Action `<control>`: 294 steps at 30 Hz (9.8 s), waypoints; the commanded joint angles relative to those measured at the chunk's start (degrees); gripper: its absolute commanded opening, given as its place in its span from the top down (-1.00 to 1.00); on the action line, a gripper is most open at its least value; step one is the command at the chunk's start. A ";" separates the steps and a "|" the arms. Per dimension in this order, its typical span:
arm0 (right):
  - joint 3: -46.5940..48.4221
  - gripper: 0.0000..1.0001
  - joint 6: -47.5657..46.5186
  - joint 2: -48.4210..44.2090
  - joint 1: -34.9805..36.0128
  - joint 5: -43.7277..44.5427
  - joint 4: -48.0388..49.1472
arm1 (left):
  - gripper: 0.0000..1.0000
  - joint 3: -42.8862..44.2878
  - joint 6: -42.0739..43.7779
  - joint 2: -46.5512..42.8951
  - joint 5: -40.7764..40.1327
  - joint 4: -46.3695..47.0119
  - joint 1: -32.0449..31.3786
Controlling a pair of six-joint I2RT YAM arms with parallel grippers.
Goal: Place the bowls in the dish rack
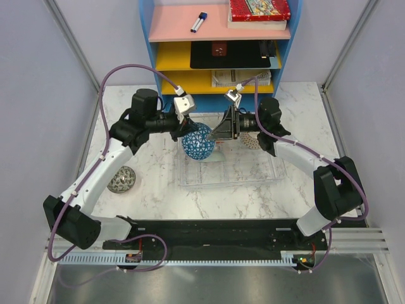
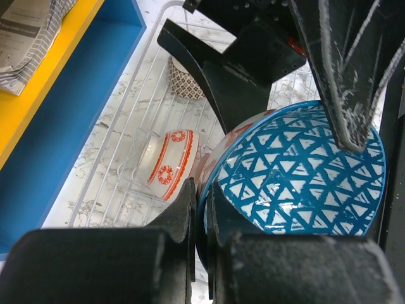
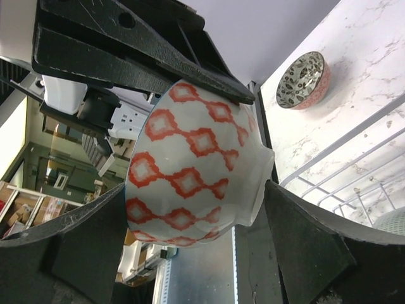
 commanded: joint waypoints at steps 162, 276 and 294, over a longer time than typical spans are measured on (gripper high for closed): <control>11.58 -0.94 -76.50 -5.62 7.37 74.26 -77.01 | -0.99 1.62 -0.52 27.15 -14.66 8.88 12.80; 13.78 -0.95 -80.28 -21.44 -1.77 47.45 -77.52 | -0.97 -40.30 11.17 -10.40 -23.20 -4.67 57.00; 14.04 -0.95 -80.37 -18.45 -1.77 42.97 -77.26 | 0.96 -30.58 8.97 0.78 -11.07 -2.54 58.23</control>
